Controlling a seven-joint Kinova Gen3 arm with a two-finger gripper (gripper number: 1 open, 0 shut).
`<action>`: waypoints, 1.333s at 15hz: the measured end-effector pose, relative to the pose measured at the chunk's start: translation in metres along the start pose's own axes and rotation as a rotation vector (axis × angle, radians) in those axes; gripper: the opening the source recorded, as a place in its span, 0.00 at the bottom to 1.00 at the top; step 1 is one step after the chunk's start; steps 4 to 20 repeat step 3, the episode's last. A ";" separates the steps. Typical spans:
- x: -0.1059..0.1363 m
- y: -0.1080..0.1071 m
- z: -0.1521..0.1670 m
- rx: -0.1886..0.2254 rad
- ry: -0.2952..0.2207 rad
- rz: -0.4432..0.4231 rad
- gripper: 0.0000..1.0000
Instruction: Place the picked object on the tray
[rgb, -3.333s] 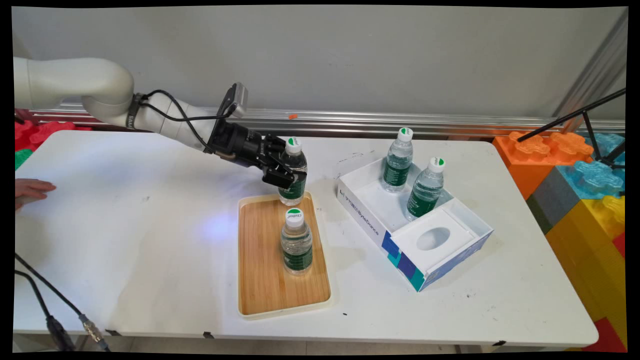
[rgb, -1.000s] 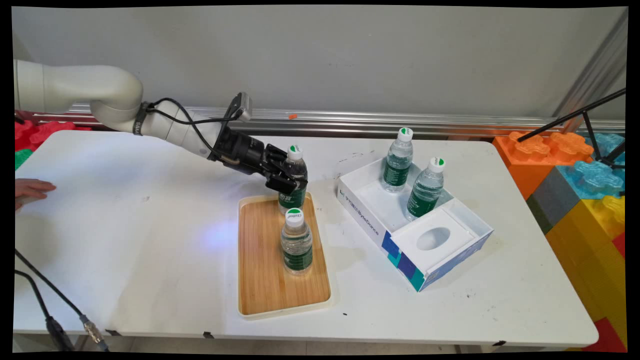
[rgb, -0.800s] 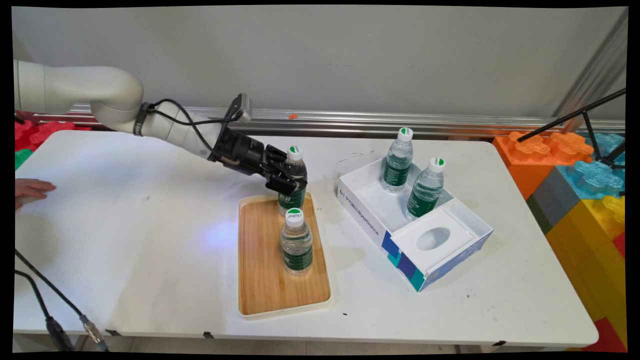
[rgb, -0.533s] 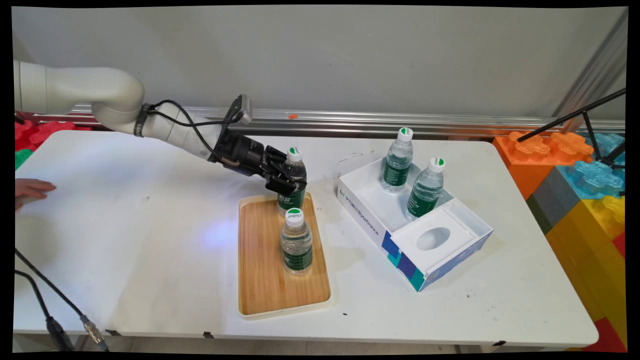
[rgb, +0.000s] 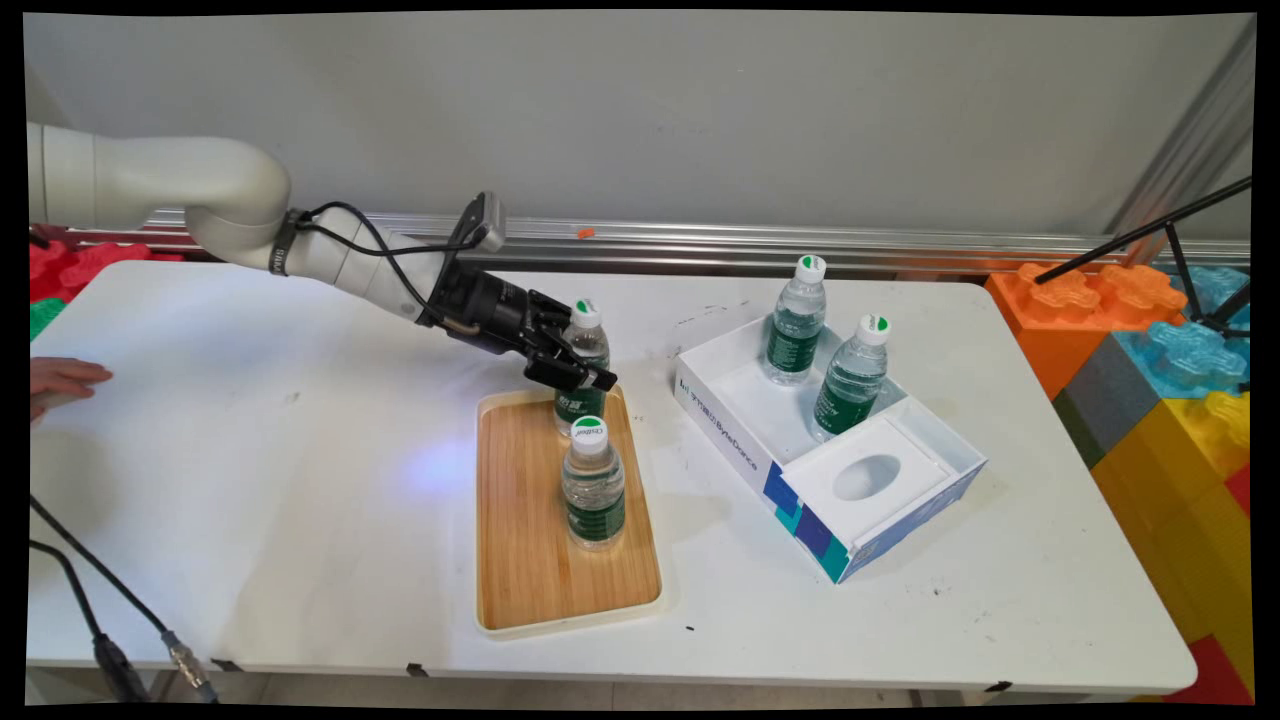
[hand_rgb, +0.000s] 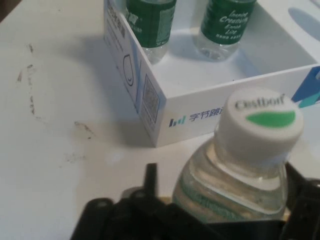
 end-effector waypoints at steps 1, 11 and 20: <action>0.000 0.000 0.000 0.000 0.001 0.002 1.00; 0.000 0.000 0.000 0.000 0.001 0.005 1.00; 0.000 0.000 0.000 0.000 0.001 0.005 1.00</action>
